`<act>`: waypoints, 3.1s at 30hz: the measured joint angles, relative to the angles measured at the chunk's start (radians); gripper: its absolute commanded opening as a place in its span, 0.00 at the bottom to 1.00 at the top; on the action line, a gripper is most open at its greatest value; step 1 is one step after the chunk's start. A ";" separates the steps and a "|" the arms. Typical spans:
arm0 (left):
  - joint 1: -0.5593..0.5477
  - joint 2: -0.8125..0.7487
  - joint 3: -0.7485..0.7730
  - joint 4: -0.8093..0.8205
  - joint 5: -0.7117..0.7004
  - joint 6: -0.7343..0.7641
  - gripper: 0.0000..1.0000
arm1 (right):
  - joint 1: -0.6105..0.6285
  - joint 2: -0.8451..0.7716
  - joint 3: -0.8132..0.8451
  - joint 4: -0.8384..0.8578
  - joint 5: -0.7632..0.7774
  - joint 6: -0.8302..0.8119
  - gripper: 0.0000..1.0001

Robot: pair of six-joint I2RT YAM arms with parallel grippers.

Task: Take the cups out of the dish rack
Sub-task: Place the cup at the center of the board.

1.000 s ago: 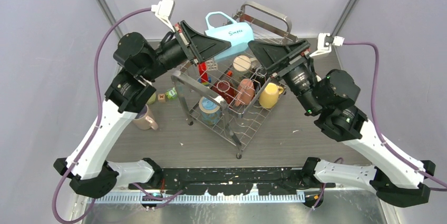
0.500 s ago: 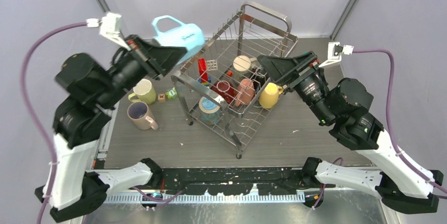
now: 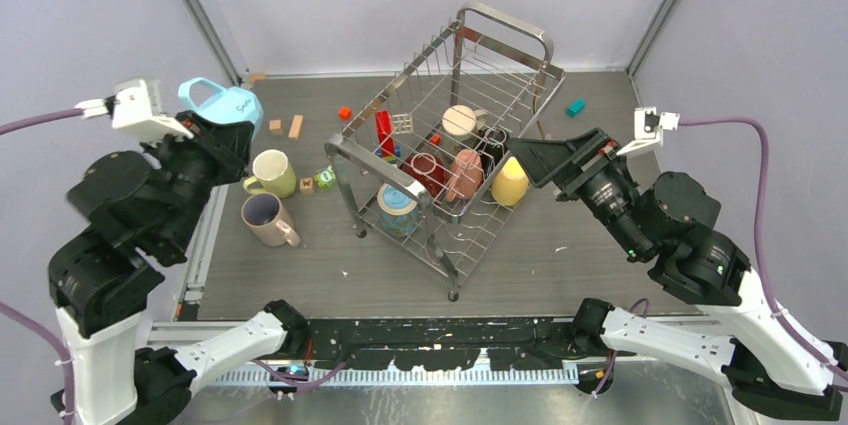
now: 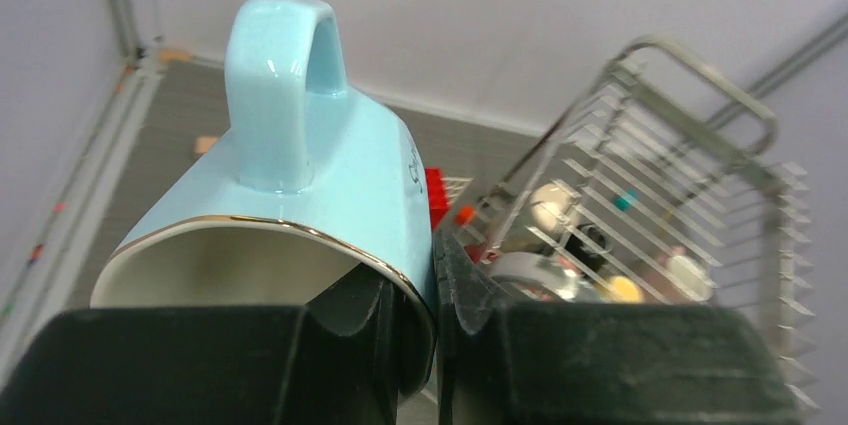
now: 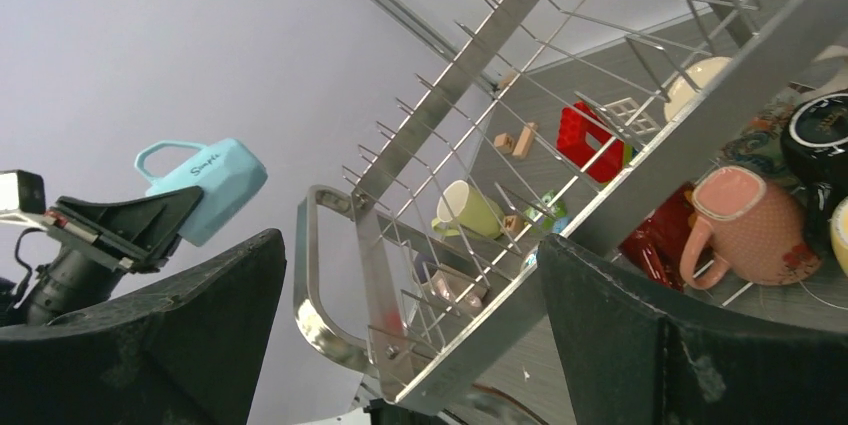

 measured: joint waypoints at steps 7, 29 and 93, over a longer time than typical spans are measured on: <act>0.000 0.072 -0.129 -0.077 -0.129 0.015 0.00 | 0.000 -0.077 -0.031 -0.074 0.028 -0.003 1.00; 0.447 0.262 -0.528 -0.027 0.367 -0.023 0.00 | 0.000 -0.245 -0.130 -0.272 0.095 0.026 1.00; 0.490 0.468 -0.837 0.257 0.512 -0.067 0.42 | 0.000 -0.327 -0.276 -0.385 0.120 0.135 1.00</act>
